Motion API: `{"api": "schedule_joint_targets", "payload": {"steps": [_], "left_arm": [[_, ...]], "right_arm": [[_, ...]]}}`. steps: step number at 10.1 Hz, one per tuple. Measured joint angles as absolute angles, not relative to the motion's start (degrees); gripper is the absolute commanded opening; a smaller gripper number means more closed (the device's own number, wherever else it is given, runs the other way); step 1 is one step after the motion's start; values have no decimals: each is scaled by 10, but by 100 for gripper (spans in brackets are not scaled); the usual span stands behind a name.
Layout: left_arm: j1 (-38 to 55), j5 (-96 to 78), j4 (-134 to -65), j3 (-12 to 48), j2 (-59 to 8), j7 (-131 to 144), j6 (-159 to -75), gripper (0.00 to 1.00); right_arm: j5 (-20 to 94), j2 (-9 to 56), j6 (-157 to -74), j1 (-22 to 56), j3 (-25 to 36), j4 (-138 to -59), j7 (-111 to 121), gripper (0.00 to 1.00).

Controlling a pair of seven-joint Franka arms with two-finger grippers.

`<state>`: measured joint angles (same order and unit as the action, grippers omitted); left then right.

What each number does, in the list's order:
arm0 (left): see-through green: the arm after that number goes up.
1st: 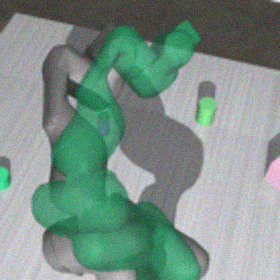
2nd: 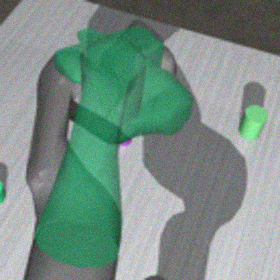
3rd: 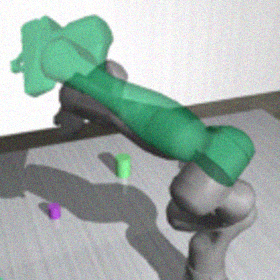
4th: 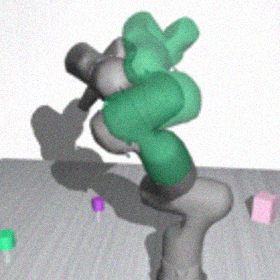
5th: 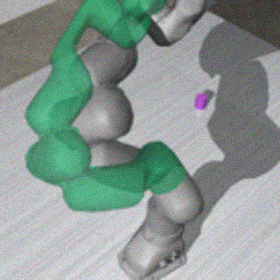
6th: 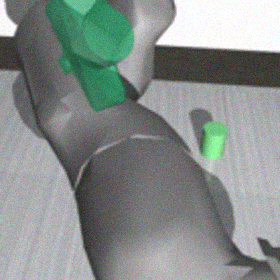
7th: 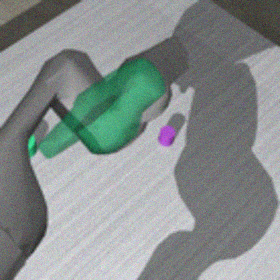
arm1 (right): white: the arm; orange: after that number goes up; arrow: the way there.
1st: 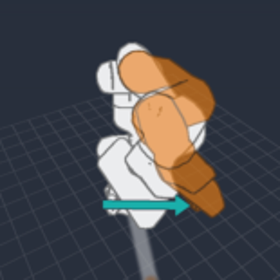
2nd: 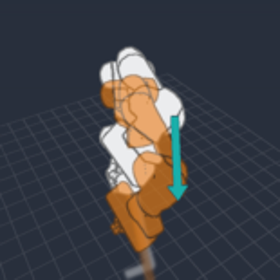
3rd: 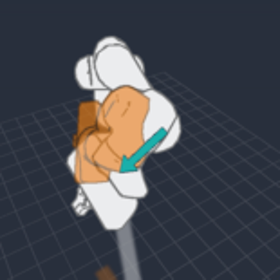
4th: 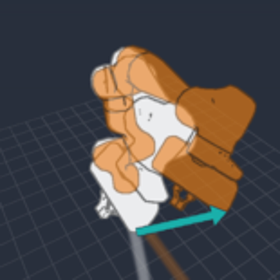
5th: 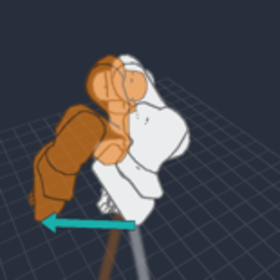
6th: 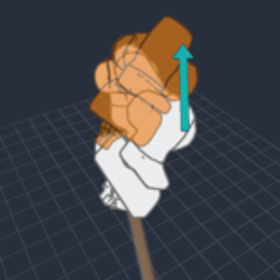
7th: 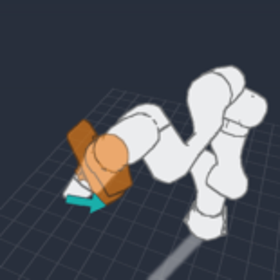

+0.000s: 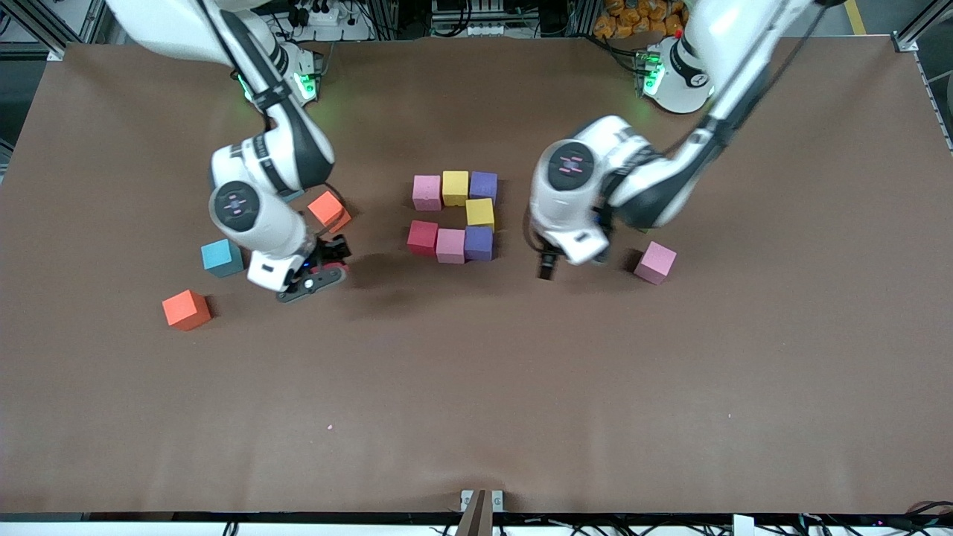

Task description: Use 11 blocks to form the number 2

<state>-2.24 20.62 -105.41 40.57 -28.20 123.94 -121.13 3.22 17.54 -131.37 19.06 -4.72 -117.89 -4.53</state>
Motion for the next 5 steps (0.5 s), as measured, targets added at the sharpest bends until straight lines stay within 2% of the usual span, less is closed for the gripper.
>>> {"api": "schedule_joint_targets", "payload": {"steps": [2, 5], "left_arm": [[-104, 210, -1102, 415, -276, 1160, -1224, 100], [-210, 211, -1122, 416, -276, 1047, -1232, 100]], "right_arm": [[32, 181, -1319, 245, -48, -1167, -209, 28], [32, 224, -1351, 301, -48, -1128, -366, 28]]}}
